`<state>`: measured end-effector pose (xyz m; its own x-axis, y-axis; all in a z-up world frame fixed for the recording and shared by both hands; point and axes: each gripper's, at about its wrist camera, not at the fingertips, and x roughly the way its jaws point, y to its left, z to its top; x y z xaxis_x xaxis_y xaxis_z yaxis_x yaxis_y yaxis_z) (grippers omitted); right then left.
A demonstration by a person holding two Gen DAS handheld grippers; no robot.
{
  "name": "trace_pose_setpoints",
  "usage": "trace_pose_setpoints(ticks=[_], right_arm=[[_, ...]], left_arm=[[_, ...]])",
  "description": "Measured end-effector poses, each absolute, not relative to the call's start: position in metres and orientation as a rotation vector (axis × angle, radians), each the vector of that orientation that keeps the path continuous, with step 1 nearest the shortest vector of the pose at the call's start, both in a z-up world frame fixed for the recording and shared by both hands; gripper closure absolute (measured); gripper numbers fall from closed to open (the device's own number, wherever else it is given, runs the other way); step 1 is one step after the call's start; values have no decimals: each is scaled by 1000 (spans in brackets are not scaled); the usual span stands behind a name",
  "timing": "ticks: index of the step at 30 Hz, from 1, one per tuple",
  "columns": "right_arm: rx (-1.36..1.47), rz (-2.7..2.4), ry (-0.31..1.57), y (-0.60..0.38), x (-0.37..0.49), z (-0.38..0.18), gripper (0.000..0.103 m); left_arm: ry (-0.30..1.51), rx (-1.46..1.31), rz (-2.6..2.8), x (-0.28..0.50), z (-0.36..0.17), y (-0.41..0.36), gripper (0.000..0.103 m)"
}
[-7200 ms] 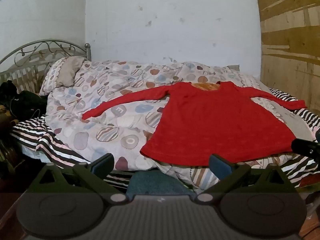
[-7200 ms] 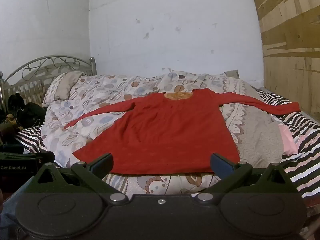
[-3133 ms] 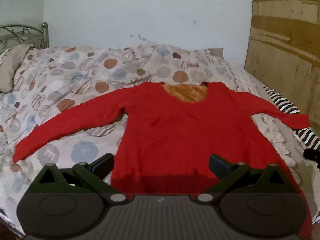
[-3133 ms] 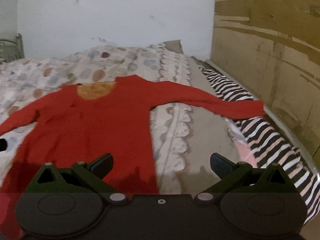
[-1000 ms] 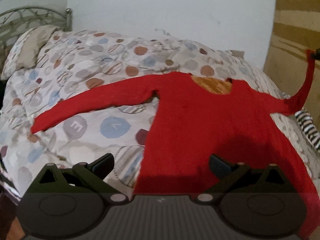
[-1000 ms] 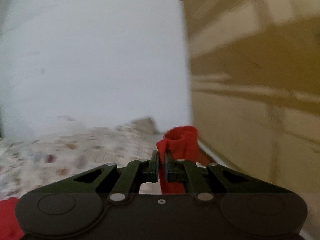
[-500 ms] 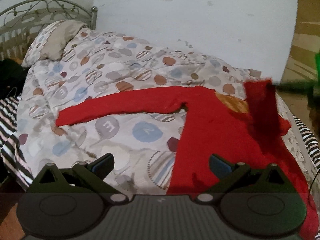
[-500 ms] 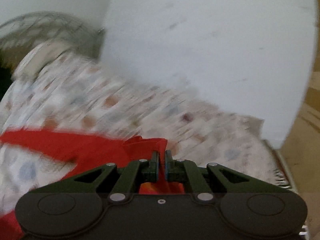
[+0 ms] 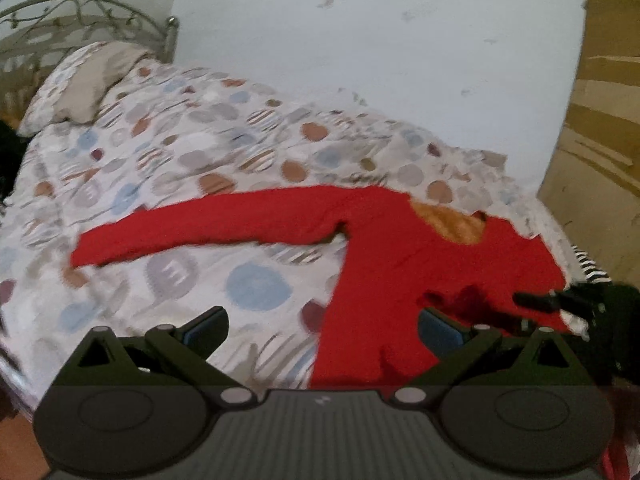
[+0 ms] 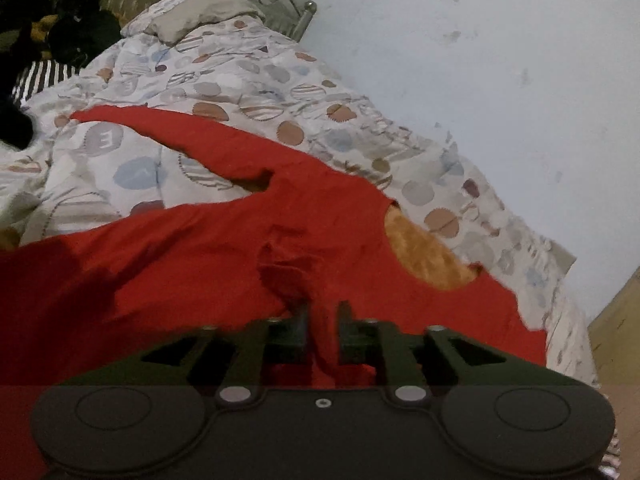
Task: Fold small clothes
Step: 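Carry the sleeve with the right tool across the top's body and release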
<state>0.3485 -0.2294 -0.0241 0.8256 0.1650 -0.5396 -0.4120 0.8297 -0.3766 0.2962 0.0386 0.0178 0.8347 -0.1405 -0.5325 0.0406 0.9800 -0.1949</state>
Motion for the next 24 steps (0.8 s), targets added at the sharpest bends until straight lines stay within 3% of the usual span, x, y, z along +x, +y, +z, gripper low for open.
trace_pose_setpoints(ticks=[5, 11, 16, 24], right_arm=[[-383, 288, 519, -275, 335, -14, 34], [-304, 73, 532, -347, 340, -10, 6], [-357, -117, 542, -398, 368, -28, 10], [-639, -132, 601, -427, 424, -77, 42]], left_arm=[[542, -153, -165, 336, 15, 10, 0], [541, -136, -229, 392, -2, -34, 0], [584, -29, -220, 417, -31, -71, 0], [640, 51, -176, 428, -54, -81, 0]])
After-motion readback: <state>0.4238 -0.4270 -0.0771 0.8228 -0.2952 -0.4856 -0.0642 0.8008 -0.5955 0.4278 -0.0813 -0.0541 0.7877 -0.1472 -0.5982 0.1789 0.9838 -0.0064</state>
